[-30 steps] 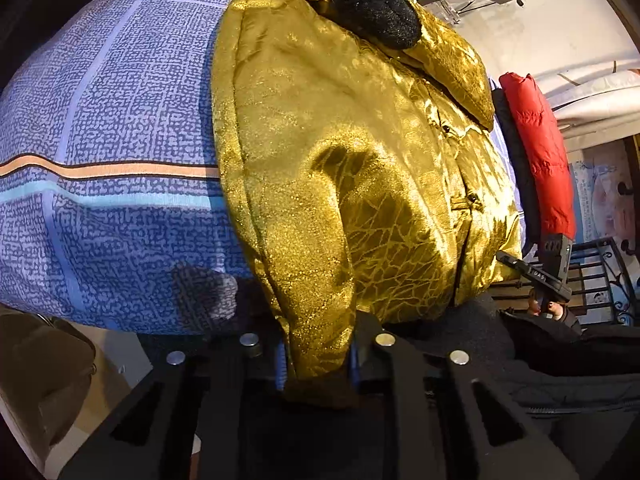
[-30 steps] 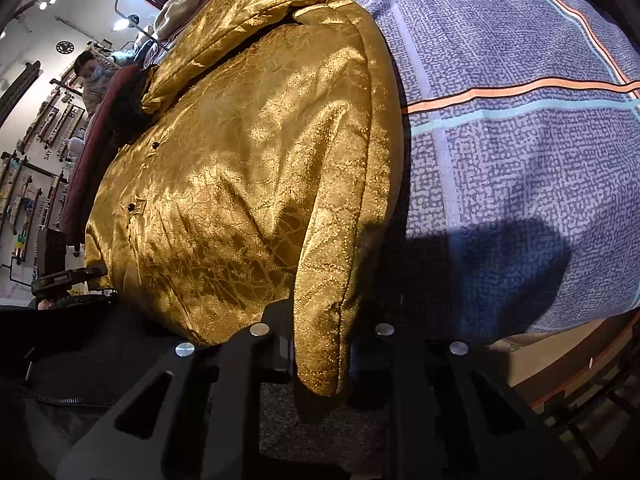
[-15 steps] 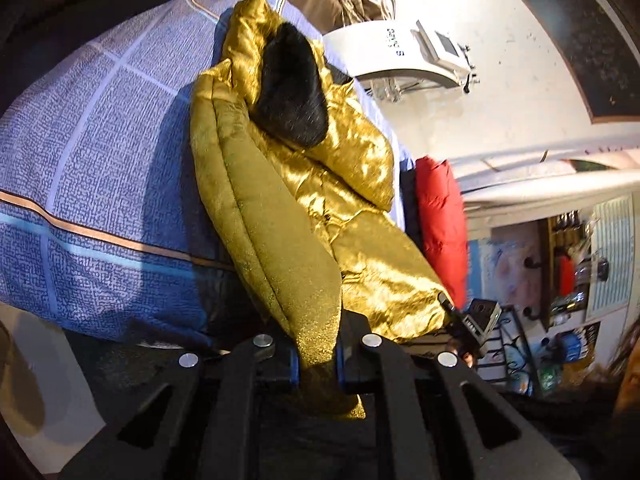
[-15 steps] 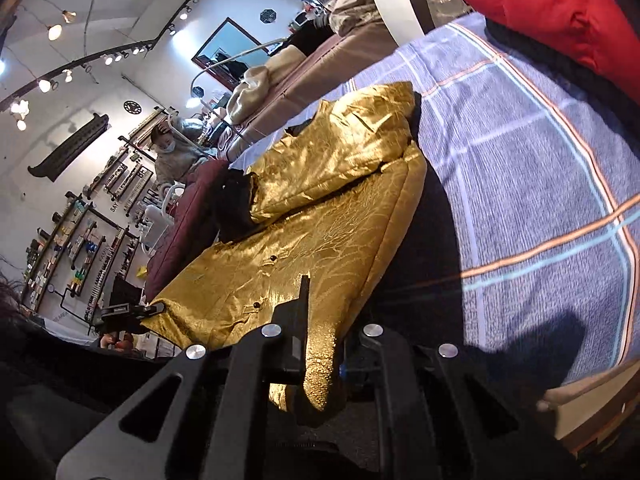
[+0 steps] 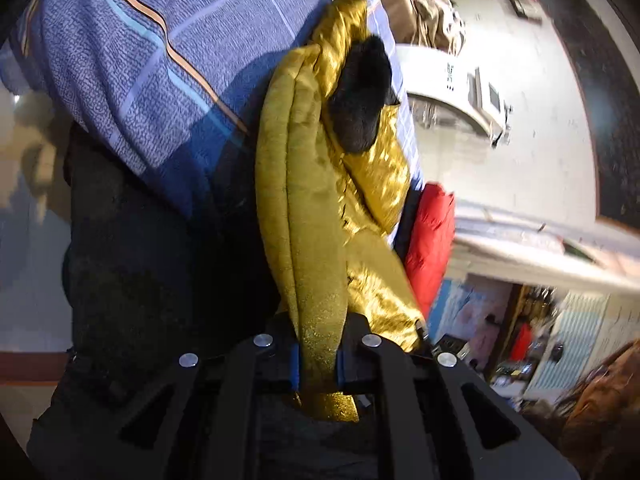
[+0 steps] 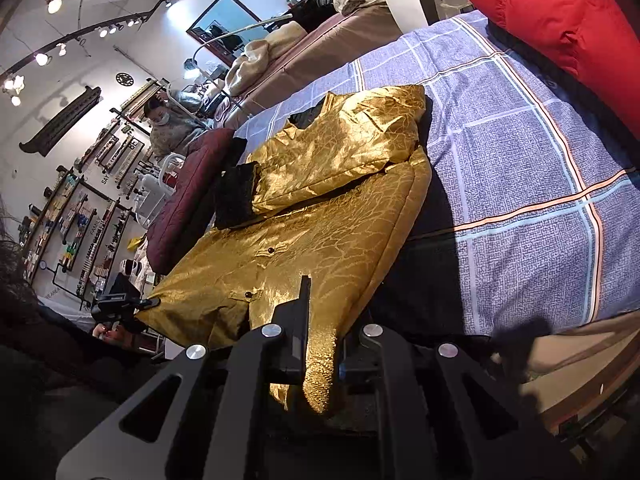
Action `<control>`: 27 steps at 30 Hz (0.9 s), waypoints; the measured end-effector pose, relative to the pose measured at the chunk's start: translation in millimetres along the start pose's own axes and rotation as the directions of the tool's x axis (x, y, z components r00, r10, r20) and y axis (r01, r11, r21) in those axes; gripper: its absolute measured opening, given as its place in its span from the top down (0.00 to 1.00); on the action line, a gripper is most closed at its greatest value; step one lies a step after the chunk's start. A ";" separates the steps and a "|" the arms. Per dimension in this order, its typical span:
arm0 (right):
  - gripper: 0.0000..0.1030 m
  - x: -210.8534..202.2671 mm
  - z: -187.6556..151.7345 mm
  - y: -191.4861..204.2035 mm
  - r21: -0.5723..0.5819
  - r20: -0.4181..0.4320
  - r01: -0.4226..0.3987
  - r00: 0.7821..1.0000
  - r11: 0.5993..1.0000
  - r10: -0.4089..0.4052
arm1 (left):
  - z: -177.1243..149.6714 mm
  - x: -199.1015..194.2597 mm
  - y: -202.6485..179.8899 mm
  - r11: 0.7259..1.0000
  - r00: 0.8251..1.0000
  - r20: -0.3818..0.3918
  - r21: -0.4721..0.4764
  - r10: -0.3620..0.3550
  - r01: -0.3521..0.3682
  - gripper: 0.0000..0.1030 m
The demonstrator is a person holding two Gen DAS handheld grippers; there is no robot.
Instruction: Fold large clothes
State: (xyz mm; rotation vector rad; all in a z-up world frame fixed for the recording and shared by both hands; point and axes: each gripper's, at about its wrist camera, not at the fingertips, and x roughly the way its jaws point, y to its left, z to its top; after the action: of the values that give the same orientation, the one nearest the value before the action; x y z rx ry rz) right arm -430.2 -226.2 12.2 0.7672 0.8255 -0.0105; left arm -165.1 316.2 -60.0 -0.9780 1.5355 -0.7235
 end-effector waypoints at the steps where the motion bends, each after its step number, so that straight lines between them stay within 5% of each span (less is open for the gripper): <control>1: 0.90 2.7 9.1 0.4 -0.004 0.009 -0.010 1.000 1.000 0.010 | 8.9 -1.3 -6.5 1.000 1.000 0.020 0.000 -0.022 0.022 0.89; 9: 0.90 46.6 124.8 15.7 -0.139 0.037 -0.014 0.999 0.990 0.019 | 106.3 11.9 -110.6 0.985 0.992 0.124 0.173 -0.019 -0.003 0.89; 13: 0.90 74.4 184.6 4.4 -0.119 0.057 0.001 0.998 0.993 0.006 | 160.7 33.4 -138.3 0.985 0.984 0.179 0.167 0.001 -0.032 0.89; 19: 0.90 128.4 243.6 -29.0 -0.040 0.030 0.039 0.999 0.998 -0.038 | 231.3 65.5 -135.1 0.995 0.971 0.236 0.071 0.046 -0.065 0.90; 27: 0.90 190.8 281.3 -80.8 0.136 -0.042 0.062 0.998 0.989 -0.057 | 294.9 108.7 -114.8 0.993 0.961 0.253 -0.040 0.115 -0.108 0.89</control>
State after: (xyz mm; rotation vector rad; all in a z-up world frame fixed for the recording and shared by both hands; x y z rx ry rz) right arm -136.4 -407.1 -43.2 0.8745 0.8903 -0.1074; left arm 142.7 185.3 -68.6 -0.9558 1.3645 -0.4787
